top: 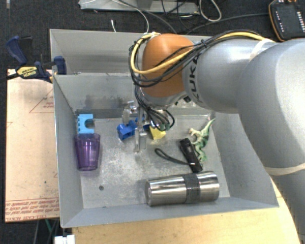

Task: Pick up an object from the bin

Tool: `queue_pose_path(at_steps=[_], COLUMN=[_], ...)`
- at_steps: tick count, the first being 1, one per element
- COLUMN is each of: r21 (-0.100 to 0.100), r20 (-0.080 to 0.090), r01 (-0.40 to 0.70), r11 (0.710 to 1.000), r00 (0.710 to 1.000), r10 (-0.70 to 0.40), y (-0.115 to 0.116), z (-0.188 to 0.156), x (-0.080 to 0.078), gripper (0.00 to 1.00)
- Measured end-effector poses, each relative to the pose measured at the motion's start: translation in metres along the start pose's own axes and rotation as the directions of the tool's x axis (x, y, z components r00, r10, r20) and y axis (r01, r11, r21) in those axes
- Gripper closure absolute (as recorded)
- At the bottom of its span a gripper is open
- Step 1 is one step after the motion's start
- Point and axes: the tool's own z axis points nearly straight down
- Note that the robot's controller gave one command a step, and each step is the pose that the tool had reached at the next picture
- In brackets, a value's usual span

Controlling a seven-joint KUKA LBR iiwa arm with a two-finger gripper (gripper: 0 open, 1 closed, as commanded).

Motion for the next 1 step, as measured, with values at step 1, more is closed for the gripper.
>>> queue_pose_path(at_steps=[1], r21=[-0.006], r20=[0.020], r01=[-0.034], r11=[0.999], r00=[0.999], r10=[0.034], y=[-0.0135], z=[0.0290], x=[-0.0052], gripper=[0.00])
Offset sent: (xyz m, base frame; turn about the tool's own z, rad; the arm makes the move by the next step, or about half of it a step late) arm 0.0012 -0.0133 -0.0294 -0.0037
